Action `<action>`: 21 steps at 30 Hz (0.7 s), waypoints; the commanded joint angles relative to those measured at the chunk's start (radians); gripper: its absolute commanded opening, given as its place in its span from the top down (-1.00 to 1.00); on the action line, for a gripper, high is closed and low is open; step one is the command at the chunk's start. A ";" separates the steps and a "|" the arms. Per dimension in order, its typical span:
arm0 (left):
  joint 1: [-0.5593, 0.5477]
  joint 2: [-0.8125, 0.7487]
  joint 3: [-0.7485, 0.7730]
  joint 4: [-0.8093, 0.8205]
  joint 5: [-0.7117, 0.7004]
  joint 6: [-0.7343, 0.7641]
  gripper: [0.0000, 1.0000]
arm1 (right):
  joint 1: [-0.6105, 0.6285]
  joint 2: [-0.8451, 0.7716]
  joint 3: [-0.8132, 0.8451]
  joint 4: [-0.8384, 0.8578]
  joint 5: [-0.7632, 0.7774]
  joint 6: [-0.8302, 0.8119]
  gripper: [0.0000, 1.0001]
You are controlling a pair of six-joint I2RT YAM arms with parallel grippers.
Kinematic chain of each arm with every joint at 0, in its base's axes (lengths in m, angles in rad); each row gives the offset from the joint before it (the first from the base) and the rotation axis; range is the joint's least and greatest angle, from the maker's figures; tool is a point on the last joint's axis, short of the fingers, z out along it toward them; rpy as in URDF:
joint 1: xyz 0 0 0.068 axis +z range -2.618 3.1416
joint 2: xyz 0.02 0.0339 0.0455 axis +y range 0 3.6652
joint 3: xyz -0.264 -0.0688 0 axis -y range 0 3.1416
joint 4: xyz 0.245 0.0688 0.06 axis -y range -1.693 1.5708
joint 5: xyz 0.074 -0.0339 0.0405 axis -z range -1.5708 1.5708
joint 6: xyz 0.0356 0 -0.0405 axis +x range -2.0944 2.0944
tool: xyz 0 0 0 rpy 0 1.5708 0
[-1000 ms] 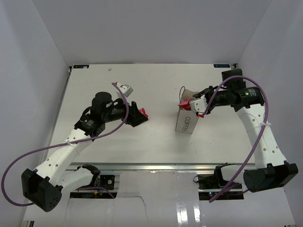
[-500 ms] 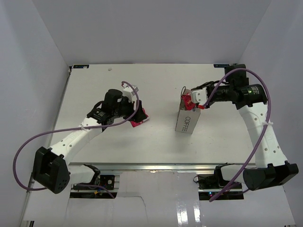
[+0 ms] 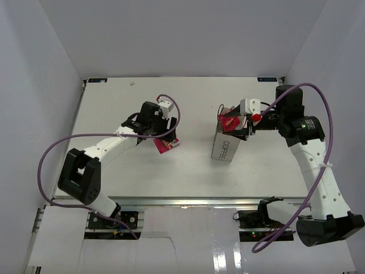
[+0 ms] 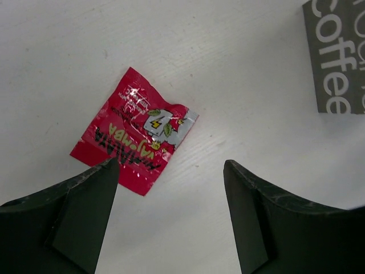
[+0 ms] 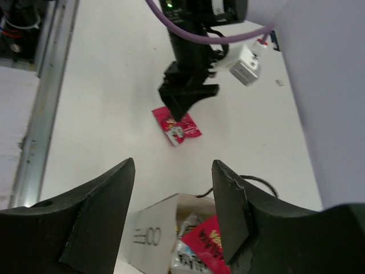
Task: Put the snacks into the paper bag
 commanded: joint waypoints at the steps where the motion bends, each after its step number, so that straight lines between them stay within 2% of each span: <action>1: -0.007 0.084 0.092 -0.002 -0.051 0.037 -0.70 | -0.004 -0.044 -0.088 0.123 -0.092 0.239 -0.26; 4: -0.043 0.175 0.159 -0.007 -0.138 0.025 -0.71 | -0.005 -0.071 -0.128 0.134 -0.063 0.250 -0.29; 8: -0.118 0.279 0.247 -0.047 -0.297 -0.060 -0.69 | -0.007 -0.094 -0.168 0.178 -0.022 0.305 -0.34; 10: -0.164 0.351 0.303 -0.105 -0.420 -0.132 -0.68 | -0.008 -0.100 -0.185 0.204 0.004 0.342 -0.36; 12: -0.185 0.399 0.348 -0.160 -0.498 -0.231 -0.63 | -0.013 -0.107 -0.190 0.208 0.017 0.351 -0.36; 16: -0.196 0.477 0.428 -0.298 -0.668 -0.386 -0.36 | -0.016 -0.110 -0.200 0.212 0.018 0.357 -0.38; 21: -0.210 0.522 0.503 -0.363 -0.753 -0.464 -0.33 | -0.022 -0.114 -0.216 0.224 0.012 0.371 -0.38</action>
